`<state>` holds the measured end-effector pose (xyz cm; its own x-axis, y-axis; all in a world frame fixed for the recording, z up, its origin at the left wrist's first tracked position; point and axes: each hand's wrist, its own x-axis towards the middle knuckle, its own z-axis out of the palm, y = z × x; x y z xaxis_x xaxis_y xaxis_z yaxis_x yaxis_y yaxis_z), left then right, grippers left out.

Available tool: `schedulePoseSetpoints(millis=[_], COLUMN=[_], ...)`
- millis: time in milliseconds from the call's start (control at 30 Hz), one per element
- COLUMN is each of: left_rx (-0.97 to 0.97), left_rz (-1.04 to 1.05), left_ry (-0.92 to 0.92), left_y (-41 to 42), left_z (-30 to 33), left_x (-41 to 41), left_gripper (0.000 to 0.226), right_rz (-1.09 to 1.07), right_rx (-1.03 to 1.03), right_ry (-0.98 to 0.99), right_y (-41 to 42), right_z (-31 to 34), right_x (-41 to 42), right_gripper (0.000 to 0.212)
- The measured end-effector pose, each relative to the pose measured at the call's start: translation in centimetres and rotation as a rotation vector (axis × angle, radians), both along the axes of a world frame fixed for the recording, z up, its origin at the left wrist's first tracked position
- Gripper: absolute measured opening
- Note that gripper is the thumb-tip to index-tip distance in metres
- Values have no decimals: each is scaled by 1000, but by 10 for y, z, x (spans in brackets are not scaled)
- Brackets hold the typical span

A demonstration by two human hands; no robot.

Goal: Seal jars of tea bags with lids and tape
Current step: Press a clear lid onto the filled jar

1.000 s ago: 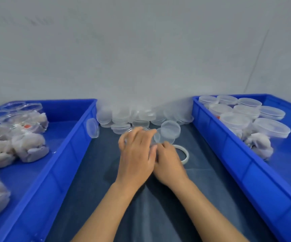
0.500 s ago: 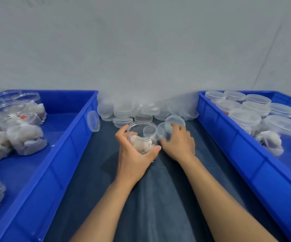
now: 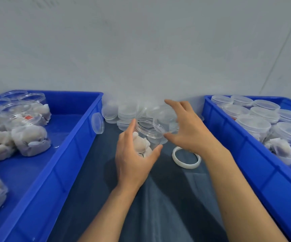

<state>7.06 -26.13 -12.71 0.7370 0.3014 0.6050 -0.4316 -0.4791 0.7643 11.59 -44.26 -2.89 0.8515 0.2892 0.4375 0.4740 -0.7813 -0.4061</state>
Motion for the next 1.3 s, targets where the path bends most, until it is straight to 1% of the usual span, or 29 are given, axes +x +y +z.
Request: schedulePoseSetpoints(millis=[67, 133, 167, 233, 300, 367, 533, 700, 800, 900, 1033, 1133, 1167, 1233, 1300], left_rx=[0, -1, -3, -8, -4, -7, 44, 47, 16, -48, -182, -357, -426, -557, -647], left_rz=[12, 18, 17, 19, 11, -5, -20, -50, -88, -201, -424, -598, -648, -718, -743], left_ry=[25, 44, 51, 61, 68, 76, 81, 77, 95, 126, 165, 213, 230, 261, 275], left_y=[-1, -1, -1, 0, 0, 1, -2, -5, -7, -6, -5, -4, -4, -3, -1], left_z=[1, 3, 4, 5, 5, 6, 8, 10, 10, 9, 12, 16, 17, 19, 20], left_x=[-3, -4, -4, -5, -6, -7, -11, -13, -13, -12, -12, -12, -12, -9, -8], left_gripper=[105, 104, 103, 102, 102, 101, 100, 101, 101, 96, 70, 55, 55, 63, 71], right_rz=[26, 69, 105, 179, 255, 314, 366, 418, 451, 467, 520, 573, 587, 610, 617], right_rx=[-127, -191, -177, -85, 27, 103, 88, 105, 119, 131, 127, 162, 174, 198, 210], right_ry=[-37, -40, -4, 109, 244, 335, 391, 458, 496, 522, 588, 630, 642, 669, 683], right_y=[1, 3, 2, 2, 4, 8, 15, 6, 0, -3, -9, -15, -17, -18, -18], right_z=[12, 23, 28, 34, 37, 35, 30, 30, 31, 32, 35, 37, 36, 36, 34], right_x=[-6, -8, -8, -5, -3, -3, 1, 2, 1, -1, -4, -5, -6, -6, -6], right_gripper=[98, 97, 97, 95, 90, 84, 66, 57, 53, 55, 54, 53, 53, 53, 52])
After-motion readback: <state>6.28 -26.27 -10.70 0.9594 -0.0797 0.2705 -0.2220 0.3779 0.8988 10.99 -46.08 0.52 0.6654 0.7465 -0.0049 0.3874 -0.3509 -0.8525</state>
